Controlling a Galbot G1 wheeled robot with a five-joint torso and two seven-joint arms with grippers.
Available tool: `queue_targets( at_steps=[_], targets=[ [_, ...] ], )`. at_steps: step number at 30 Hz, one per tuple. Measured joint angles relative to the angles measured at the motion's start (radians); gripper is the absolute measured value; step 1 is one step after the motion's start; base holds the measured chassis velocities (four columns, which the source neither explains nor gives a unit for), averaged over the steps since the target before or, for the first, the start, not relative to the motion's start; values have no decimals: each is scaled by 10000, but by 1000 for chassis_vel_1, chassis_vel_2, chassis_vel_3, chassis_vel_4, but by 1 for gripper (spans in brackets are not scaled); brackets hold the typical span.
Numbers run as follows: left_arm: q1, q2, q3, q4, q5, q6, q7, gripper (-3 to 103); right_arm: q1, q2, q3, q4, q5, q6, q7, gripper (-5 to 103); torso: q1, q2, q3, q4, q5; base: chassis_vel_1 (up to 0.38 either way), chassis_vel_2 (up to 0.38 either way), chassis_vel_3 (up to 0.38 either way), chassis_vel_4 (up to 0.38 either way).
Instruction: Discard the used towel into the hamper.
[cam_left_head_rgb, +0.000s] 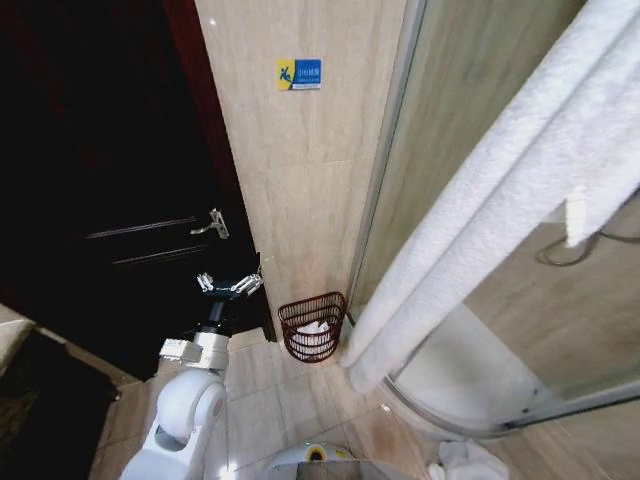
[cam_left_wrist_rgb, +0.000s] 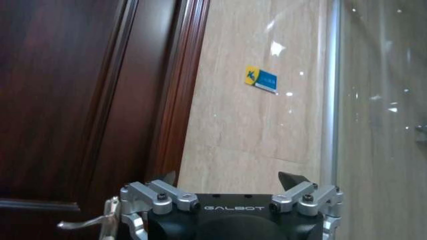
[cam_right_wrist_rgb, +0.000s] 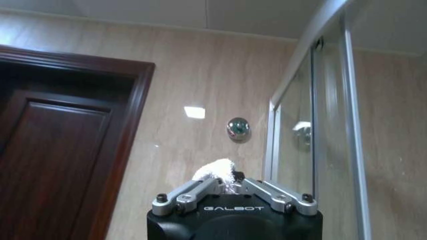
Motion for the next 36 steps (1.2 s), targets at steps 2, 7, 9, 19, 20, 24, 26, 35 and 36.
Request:
queue_targets(
  at_steps=[2, 7, 9, 19, 20, 24, 26, 35, 36],
  targets=[
    [0, 0, -1, -1, 0, 0, 0, 100, 0, 0, 0, 0, 0, 0, 0, 2, -3, 2, -2, 0, -2, 232, -238, -198, 230],
    [1, 0, -1, -1, 0, 0, 1, 100, 0, 0, 0, 0, 0, 0, 0, 2, -4, 4, -2, -1, -4, 246, -245, -246, 243],
    [2, 0, 0, -1, 0, 0, 0, 100, 0, 0, 0, 0, 0, 0, 0, 2, -6, 4, -3, -1, -7, 239, -229, -262, 216],
    [-2, 0, -1, -1, 0, 0, 0, 100, -1, 1, 2, 1, 1, 0, 0, 2, 10, 0, 3, 2, -2, 45, -52, -55, 54],
    [-2, 0, -1, -1, 0, 0, 0, 100, -1, 1, 2, 1, 1, 0, 0, 2, 10, 0, 3, 2, -2, -61, 33, 37, -34],
    [-2, 0, -1, -1, 0, 0, 0, 100, -2, 1, 1, 1, 1, 0, 0, 2, 15, -3, 4, 3, 2, -45, 52, 61, -29],
    [-2, 0, -1, -1, 0, 0, 0, 100, -1, 1, 1, 1, 0, 0, 0, 2, 11, -2, 3, 1, 0, 0, 0, 0, 0],
    [1, 1, -1, -1, 0, 0, 0, 100, -360, 1375, -473, 532, -842, 68, -652, 2, -3, 2, -1, -2, 12, 0, 0, 0, 0],
    [1, 1, -1, -1, 0, 0, 0, 100, -433, 1664, -573, 653, -1021, 90, -795, 2, -3, 2, -2, -2, 7, 0, 0, 0, 0]
  ],
)
